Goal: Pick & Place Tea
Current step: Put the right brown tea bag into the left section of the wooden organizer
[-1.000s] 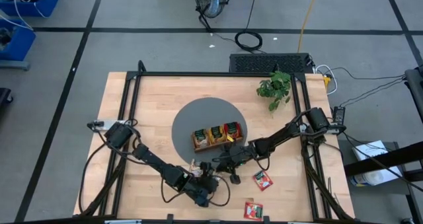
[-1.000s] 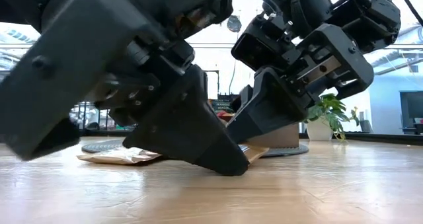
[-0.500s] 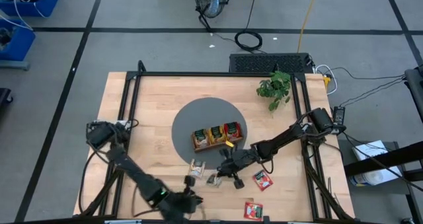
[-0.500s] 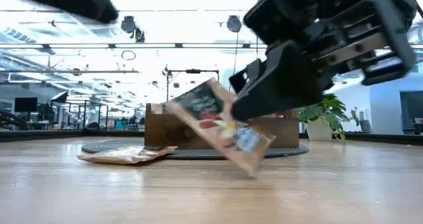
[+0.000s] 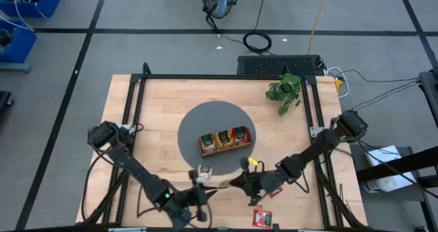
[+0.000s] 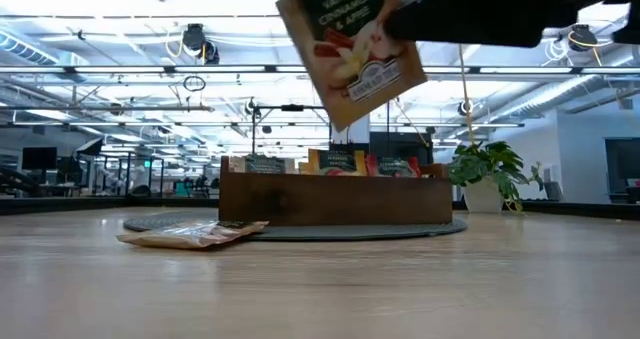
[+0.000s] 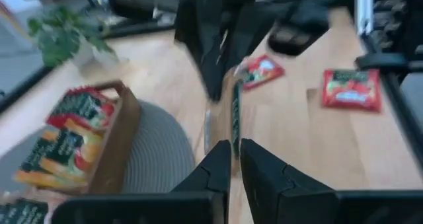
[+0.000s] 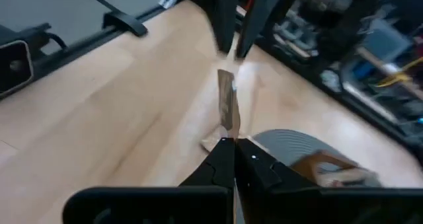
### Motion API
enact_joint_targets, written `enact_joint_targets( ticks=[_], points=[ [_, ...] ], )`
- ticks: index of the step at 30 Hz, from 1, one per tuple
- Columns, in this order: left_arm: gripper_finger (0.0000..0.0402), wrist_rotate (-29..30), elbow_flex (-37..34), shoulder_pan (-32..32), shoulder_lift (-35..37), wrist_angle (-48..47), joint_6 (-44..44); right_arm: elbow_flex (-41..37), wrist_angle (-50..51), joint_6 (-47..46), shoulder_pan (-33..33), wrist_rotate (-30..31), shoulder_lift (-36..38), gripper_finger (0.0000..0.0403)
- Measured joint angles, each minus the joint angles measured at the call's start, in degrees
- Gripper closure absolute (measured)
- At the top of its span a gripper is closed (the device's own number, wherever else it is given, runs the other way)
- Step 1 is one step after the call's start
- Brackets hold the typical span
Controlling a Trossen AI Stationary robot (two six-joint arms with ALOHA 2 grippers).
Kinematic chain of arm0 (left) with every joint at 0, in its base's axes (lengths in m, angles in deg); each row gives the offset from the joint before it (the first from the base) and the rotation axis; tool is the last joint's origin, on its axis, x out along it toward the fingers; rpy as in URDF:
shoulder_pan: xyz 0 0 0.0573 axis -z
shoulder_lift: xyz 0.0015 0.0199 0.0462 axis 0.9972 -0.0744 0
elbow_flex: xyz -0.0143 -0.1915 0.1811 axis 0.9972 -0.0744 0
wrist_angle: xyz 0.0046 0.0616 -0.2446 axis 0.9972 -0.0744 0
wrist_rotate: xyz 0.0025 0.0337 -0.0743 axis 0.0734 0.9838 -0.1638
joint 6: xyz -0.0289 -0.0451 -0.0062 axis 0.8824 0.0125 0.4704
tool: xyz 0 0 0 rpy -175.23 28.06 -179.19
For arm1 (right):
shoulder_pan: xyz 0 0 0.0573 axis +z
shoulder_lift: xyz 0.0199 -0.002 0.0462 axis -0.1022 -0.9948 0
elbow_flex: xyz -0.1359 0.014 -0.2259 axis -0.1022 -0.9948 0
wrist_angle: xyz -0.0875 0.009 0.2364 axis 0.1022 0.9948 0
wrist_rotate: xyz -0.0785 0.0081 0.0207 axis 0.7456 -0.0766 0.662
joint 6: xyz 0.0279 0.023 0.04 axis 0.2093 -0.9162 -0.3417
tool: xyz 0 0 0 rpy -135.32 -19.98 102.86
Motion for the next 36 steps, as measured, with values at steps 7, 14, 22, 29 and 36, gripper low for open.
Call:
enact_joint_targets(
  ticks=[7,14,22,29,36],
  points=[
    [0.0315,-7.1,0.0,-2.3,-0.1,-2.2,2.2,0.0,1.6,-1.9,0.9,1.8,0.0,0.0403],
    [0.0194,-7.4,0.0,-2.2,-0.1,-3.9,3.1,0.0,2.2,-3.9,0.0,1.9,0.0,0.0403],
    [0.0132,-6.7,0.0,-4.6,-0.1,-9.2,9.9,0.0,1.6,-4.2,0.1,1.5,0.0,0.0403],
    [0.0171,-8.2,0.0,-4.9,-0.1,-8.6,9.4,0.0,0.9,-5.3,0.1,-1.4,0.0,0.0403],
    [0.0288,-8.3,0.0,-4.6,-0.1,-8.4,7.9,0.0,1.0,-5.8,-0.3,-1.3,0.0,0.0403]
  ],
)
